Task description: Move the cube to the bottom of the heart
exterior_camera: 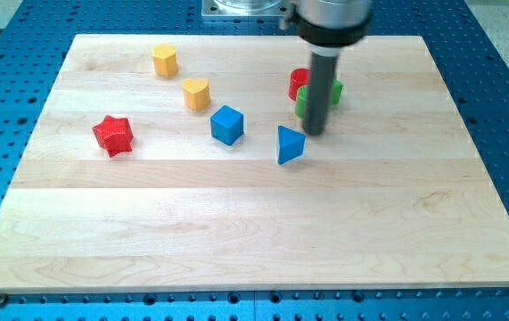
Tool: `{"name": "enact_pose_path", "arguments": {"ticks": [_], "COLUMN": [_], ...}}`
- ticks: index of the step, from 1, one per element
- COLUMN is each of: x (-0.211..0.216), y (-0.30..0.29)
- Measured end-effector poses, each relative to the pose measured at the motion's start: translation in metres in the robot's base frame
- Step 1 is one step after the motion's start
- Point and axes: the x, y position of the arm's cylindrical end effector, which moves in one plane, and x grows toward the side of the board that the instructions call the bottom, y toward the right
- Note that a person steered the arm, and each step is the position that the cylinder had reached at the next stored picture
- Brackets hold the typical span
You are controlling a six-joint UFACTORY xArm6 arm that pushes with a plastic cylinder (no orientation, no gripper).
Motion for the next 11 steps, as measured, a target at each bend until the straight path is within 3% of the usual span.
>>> {"name": "enact_pose_path", "arguments": {"ticks": [1,2,3,5,8,9,10,11], "x": [0.056,0.065,0.068,0.063,0.017,0.004,-0.006,0.018], "y": [0.005,-0.037,-0.034,-0.031,-0.072,-0.053,-0.127,-0.134]}}
